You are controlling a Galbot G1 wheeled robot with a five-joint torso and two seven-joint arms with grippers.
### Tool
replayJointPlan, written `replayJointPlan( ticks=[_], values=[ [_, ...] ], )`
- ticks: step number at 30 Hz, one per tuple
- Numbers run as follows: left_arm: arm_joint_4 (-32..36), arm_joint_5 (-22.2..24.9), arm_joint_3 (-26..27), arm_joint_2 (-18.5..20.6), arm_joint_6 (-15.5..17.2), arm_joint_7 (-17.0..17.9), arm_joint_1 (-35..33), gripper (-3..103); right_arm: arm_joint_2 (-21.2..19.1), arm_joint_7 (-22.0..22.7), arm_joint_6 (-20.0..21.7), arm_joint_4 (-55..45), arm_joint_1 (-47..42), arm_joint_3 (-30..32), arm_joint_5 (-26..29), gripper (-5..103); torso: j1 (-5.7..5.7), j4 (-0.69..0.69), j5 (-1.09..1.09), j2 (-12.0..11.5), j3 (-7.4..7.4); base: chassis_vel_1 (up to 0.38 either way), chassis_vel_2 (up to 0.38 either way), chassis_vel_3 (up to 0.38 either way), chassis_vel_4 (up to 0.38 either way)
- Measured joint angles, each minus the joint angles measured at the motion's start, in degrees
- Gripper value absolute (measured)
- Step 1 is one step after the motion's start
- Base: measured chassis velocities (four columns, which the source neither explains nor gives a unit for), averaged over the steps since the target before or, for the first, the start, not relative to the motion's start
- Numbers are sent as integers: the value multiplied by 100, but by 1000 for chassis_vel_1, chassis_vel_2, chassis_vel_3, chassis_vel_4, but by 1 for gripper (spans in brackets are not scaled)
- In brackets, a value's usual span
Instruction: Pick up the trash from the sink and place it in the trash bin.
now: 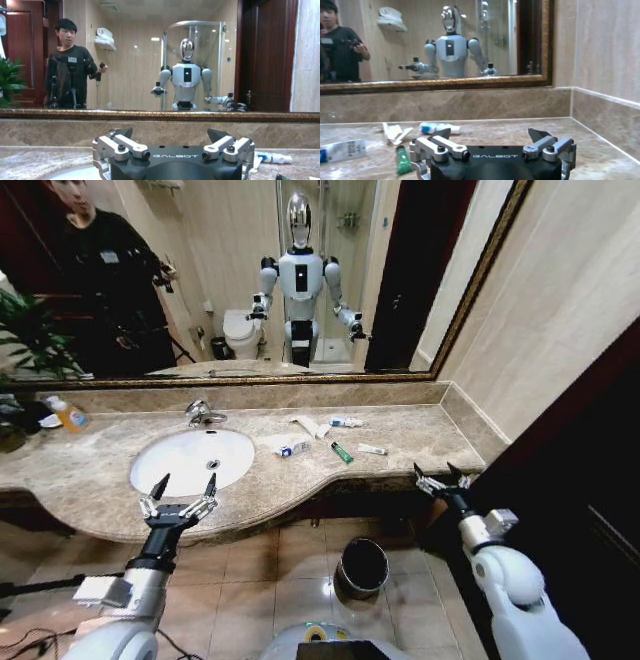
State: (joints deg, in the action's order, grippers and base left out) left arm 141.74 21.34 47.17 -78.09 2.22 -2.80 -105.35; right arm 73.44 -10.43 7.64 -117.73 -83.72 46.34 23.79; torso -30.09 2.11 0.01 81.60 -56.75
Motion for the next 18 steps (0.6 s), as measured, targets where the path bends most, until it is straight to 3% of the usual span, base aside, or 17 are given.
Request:
replayJointPlan(
  ticks=[2,7,14,18],
  values=[
    [0,0,0,0,0,0,0,100,122,-11,-250,-14,-2,-221,-207,100,0,0,0,0,0,0,0,0,0],
    [0,0,0,0,0,0,0,100,257,47,-371,-51,26,-487,-403,100,0,0,0,0,0,0,0,0,0],
    [0,0,0,0,0,0,0,100,174,-83,142,-138,67,-590,-269,100,0,0,-1,0,0,0,0,0,0],
    [0,0,0,0,0,0,0,100,120,-137,212,-138,68,-563,-140,100,0,0,-1,0,0,0,0,0,0]
  ],
)
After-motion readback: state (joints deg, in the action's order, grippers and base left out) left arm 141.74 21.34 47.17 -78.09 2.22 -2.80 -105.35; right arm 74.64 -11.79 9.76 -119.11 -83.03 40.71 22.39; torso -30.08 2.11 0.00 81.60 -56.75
